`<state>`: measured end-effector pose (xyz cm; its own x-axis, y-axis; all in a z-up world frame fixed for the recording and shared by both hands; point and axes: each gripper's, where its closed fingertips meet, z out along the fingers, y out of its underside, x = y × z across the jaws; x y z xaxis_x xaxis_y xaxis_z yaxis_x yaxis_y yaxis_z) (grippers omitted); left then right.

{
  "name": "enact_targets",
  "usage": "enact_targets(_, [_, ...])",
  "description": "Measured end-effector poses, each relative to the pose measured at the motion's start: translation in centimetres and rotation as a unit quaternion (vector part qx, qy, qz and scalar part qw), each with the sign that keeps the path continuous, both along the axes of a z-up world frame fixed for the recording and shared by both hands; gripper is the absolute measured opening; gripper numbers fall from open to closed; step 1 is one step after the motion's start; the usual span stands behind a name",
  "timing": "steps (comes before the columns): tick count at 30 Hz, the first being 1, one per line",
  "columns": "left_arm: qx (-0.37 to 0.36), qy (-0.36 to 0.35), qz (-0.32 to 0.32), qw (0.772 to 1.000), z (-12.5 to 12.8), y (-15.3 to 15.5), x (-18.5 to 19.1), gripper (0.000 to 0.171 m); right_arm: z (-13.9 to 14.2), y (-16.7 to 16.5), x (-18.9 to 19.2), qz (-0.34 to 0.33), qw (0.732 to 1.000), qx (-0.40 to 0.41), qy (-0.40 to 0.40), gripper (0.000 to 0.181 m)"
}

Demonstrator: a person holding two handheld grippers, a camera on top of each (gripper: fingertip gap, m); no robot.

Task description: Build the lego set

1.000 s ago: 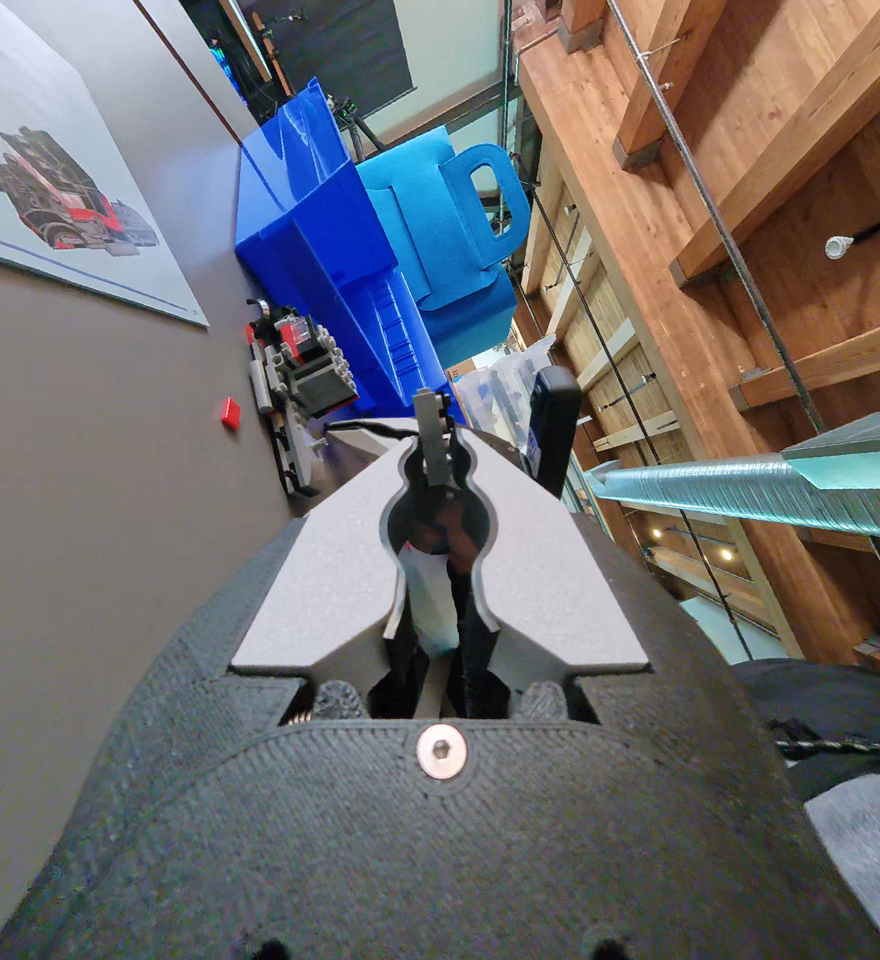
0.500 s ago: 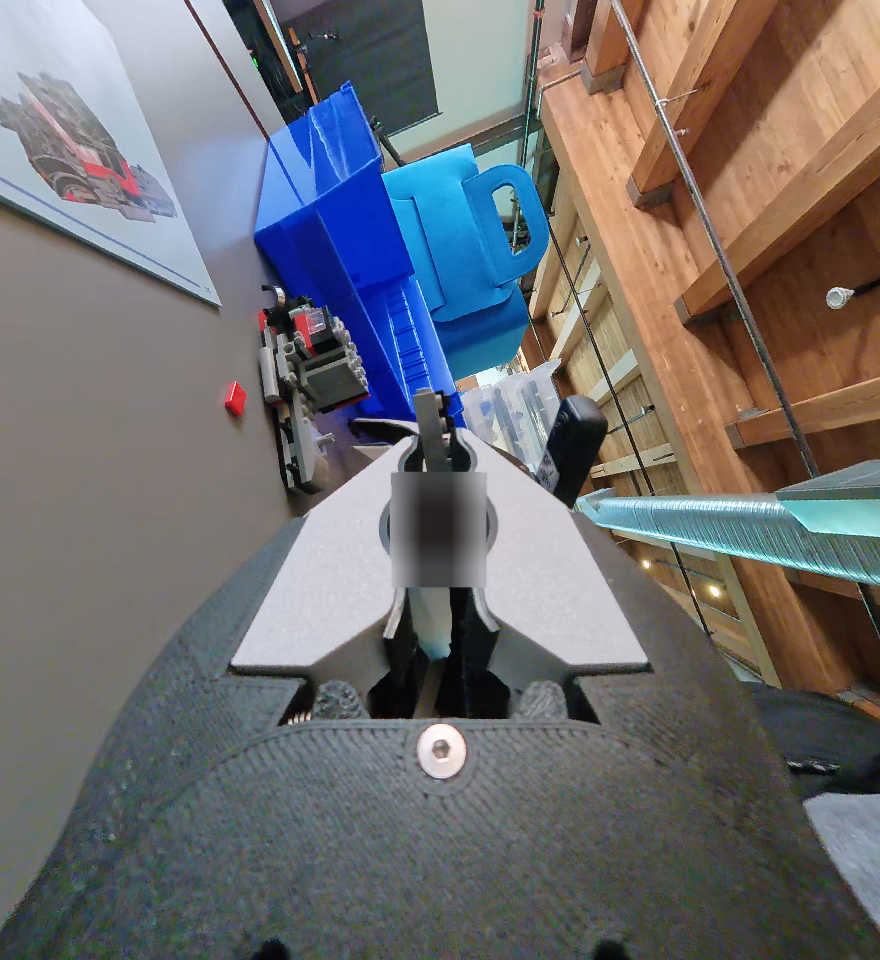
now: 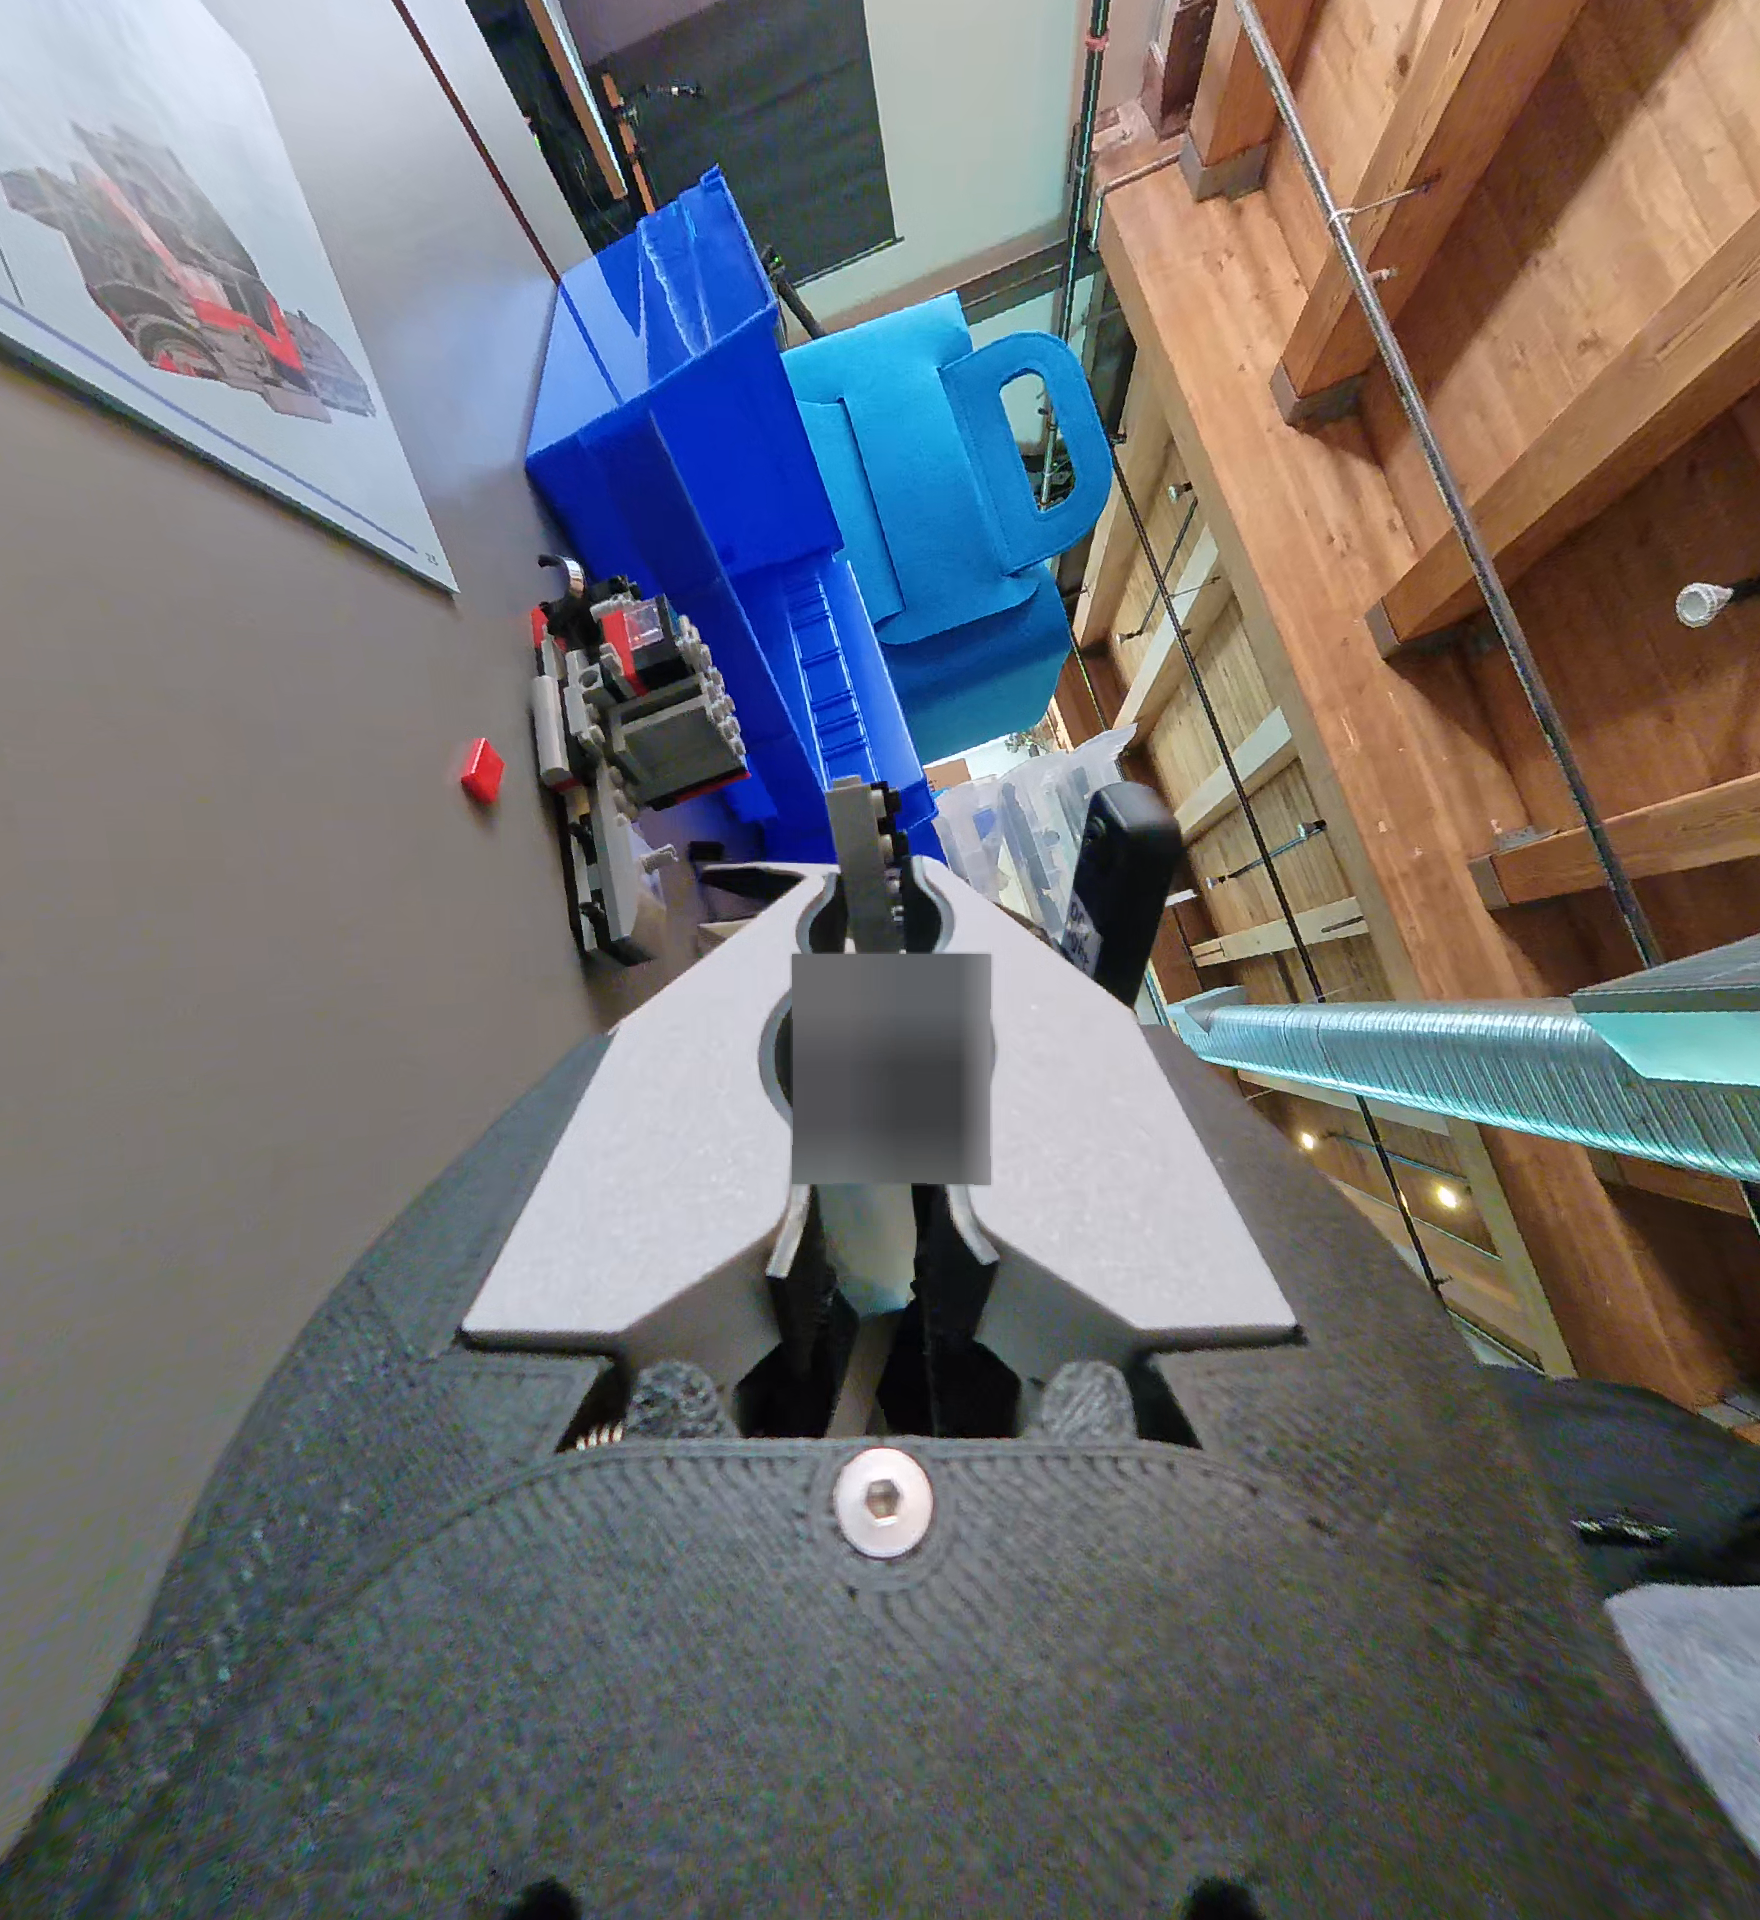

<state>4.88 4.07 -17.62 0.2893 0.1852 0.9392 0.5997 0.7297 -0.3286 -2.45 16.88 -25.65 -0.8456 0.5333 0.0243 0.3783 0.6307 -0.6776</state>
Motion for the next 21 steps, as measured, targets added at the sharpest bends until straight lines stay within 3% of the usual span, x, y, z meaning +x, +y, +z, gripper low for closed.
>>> enact_targets(8, [-0.002, 0.003, -0.002, 1.0, 0.2, -0.1, 0.3, 0.011, 0.9, -0.4, -1.0, -0.006, 0.999, -0.013, 0.033, 0.029])
enact_targets(15, [0.001, -0.002, 0.004, 1.0, -0.1, -0.6, 0.2, 0.011, 1.3, 3.6, -2.4, -0.053, 0.998, -0.005, 0.036, 0.031])
enact_targets(21, [-0.002, 0.0, -0.001, 1.0, 0.0, -0.3, 0.2, 0.011, 0.0, 4.3, -2.8, -0.059, 0.998, 0.01, 0.017, 0.033])
